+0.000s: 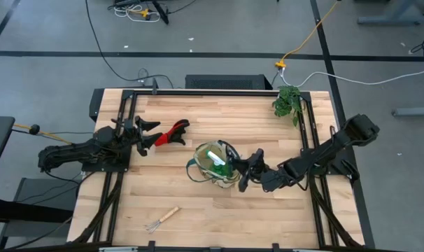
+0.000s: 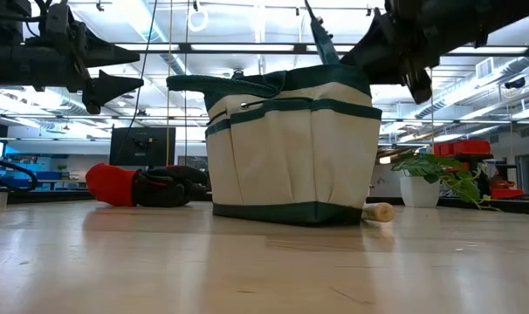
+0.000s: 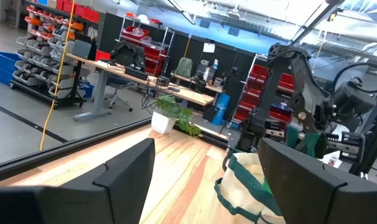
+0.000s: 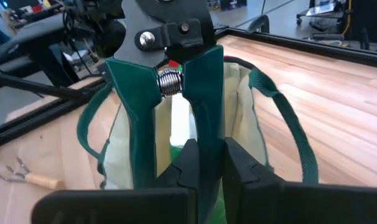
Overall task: Pick & Place Garden tools in Gardening bag
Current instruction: Put the dark green scissors into the white bag
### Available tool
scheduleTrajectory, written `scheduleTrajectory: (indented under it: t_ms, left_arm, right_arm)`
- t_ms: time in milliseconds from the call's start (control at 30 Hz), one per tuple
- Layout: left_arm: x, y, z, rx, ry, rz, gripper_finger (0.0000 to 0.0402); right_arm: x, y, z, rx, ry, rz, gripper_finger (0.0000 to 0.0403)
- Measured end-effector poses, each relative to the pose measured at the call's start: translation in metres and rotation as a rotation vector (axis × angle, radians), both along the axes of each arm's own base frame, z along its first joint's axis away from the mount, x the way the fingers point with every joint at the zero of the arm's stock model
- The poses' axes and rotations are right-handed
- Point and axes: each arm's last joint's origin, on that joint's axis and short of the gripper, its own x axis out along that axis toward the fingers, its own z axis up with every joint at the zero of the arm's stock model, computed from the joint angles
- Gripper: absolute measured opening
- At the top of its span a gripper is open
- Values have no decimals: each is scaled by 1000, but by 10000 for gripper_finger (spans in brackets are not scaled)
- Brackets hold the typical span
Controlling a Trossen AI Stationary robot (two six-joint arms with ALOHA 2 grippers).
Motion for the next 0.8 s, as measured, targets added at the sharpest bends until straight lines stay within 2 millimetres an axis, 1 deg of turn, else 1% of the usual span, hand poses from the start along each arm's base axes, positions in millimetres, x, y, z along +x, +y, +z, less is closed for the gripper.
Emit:
scheduleTrajectory:
  t_ms: [167, 300, 400, 800]
  left_arm:
    - [0, 0, 0, 0, 0, 0, 291]
    - [0, 0, 0, 0, 0, 0, 291]
    - [0, 0, 0, 0, 0, 0, 291]
    - [0, 0, 0, 0, 1, 0, 291]
  right_arm:
    - [9, 4, -13, -26, -7, 0, 22]
    - [13, 5, -11, -57, -44, 7, 22]
    - [13, 7, -12, -83, -31, 26, 22]
    - [12, 7, -14, -87, -18, 10, 23]
